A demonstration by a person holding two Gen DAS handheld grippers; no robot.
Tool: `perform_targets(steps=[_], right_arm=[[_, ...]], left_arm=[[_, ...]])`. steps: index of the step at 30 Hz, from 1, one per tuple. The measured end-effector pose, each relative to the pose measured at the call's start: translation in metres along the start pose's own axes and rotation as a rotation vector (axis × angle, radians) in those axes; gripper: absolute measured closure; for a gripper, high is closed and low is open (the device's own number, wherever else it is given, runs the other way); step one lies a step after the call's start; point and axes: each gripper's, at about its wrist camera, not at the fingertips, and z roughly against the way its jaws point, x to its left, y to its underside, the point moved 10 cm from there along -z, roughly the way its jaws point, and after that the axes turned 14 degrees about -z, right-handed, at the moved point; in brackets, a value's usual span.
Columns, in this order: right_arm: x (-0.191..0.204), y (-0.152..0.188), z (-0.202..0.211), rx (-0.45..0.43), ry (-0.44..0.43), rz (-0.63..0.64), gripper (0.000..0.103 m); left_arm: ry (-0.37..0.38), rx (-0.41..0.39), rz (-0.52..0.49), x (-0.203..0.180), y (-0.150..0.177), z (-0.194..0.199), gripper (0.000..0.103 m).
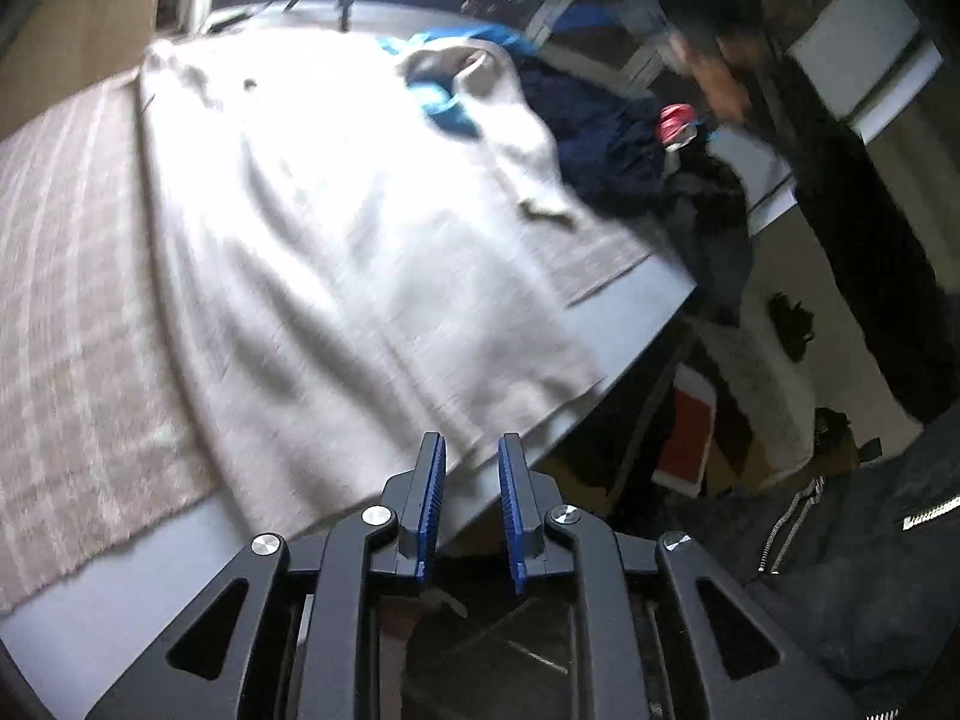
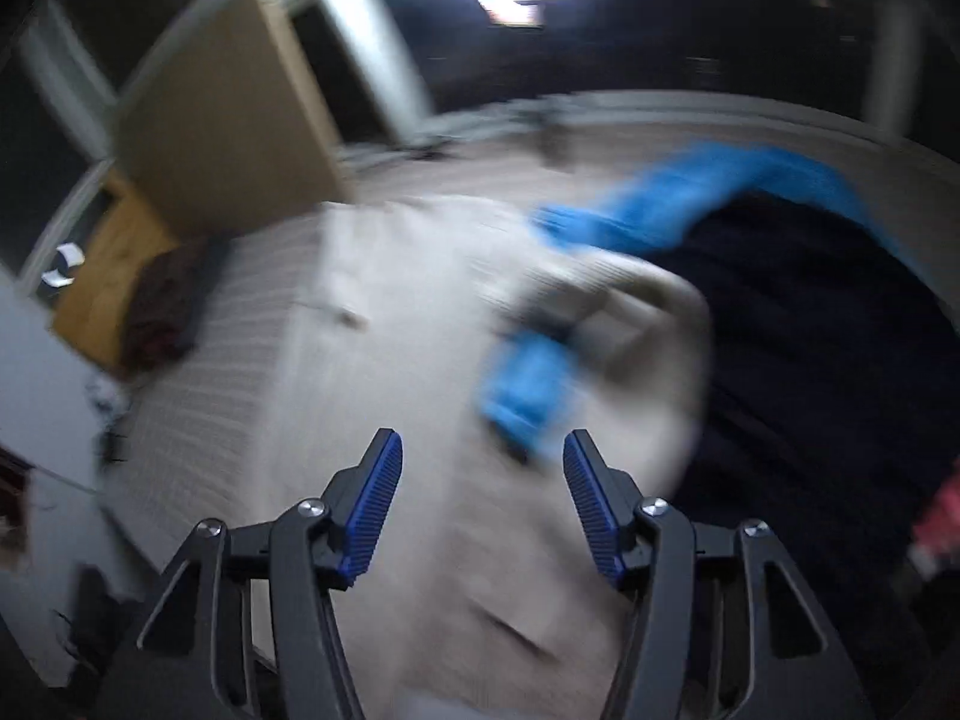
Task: Fold clothes
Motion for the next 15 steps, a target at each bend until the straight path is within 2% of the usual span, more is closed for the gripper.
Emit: perform_targets(steps=[1,4,5,6,8,11,15], right_arm=[[-0.023,0.010,0.009,-0.004,0.016,-0.035,0.048],[-0.066,0.023,0.021,-0.003,-0.006,-0.128,0.048],[-0.071,0.022,0.024,-0.004,-0.014,-0.136,0.048],[-0.075,0.019,0.027,-0.006,-0.021,-0.136,0.048],[-0.081,0.006,0.031,-0.014,-0.030,-0.118,0.048],[-0.087,-0.015,0.028,-0.008,-0.044,-0.086,0.048],[-0.095,-0.043,0.007,0.022,-0.056,-0.044,0.048]], left_arm=[[0.002,-0.013,-0.019,-0.005,-0.009,-0.003,0.086],[-0.005,-0.024,-0.113,-0.027,-0.053,-0.031,0.085],[-0.008,-0.028,-0.144,-0.034,-0.067,-0.040,0.080],[-0.011,-0.032,-0.176,-0.041,-0.082,-0.050,0.076],[-0.016,-0.040,-0.238,-0.056,-0.111,-0.069,0.060],[-0.030,-0.045,-0.330,-0.076,-0.153,-0.098,0.055],[-0.072,0.051,-0.378,-0.079,-0.189,-0.158,0.055]])
